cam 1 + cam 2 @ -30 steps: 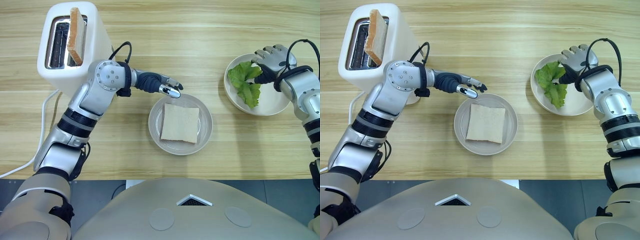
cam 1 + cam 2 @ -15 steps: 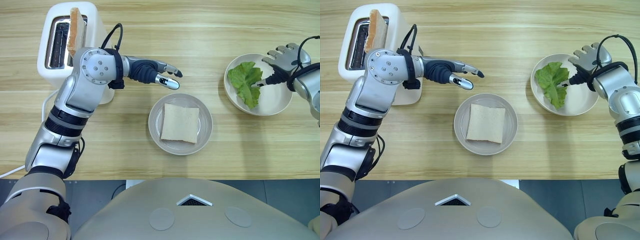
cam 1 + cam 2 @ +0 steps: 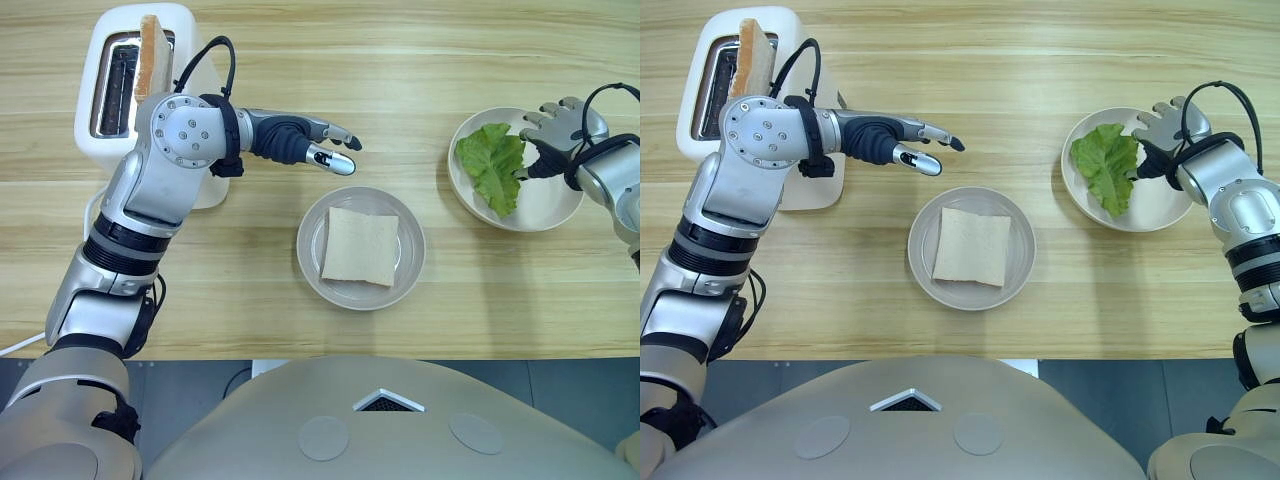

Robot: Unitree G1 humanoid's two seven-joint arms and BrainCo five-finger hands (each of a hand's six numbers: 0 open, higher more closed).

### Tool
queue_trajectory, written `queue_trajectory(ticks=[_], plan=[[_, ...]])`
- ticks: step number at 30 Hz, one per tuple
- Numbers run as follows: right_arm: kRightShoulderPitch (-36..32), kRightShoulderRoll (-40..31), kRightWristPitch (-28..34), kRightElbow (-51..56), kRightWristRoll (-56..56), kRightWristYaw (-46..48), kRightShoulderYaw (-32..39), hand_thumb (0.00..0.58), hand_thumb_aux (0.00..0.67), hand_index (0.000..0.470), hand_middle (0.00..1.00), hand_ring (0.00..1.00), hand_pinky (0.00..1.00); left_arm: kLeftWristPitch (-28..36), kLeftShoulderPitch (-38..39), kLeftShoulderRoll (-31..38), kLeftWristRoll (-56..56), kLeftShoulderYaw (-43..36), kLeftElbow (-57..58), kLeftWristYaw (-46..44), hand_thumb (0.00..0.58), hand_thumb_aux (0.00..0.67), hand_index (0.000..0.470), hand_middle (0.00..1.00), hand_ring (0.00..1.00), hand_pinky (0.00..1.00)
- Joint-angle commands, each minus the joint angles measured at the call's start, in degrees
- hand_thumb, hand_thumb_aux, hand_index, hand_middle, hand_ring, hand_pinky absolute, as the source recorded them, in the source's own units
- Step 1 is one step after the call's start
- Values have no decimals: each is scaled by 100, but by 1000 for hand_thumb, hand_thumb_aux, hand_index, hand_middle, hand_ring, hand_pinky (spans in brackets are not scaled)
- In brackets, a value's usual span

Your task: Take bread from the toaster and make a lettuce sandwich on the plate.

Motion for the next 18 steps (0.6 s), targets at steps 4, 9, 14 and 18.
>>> queue_trajectory(ticks=[4,9,14,18], plan=[[-57,132,-42,125,82,-56,-6,417,315,221,0,0,0,29,91,55,-68,32,86,18,0,0,0,0,0,0],[-71,208,-53,226,163,-84,-19,420,318,223,0,0,0,43,113,50,-82,38,109,27,0,0,0,0,0,0],[-140,305,-24,309,193,-158,-21,398,294,206,0,0,0,9,176,42,-83,28,176,73,0,0,0,0,0,0],[-185,421,-18,435,173,-205,53,403,300,210,0,0,0,-24,164,17,-94,8,218,80,0,0,0,0,0,0]])
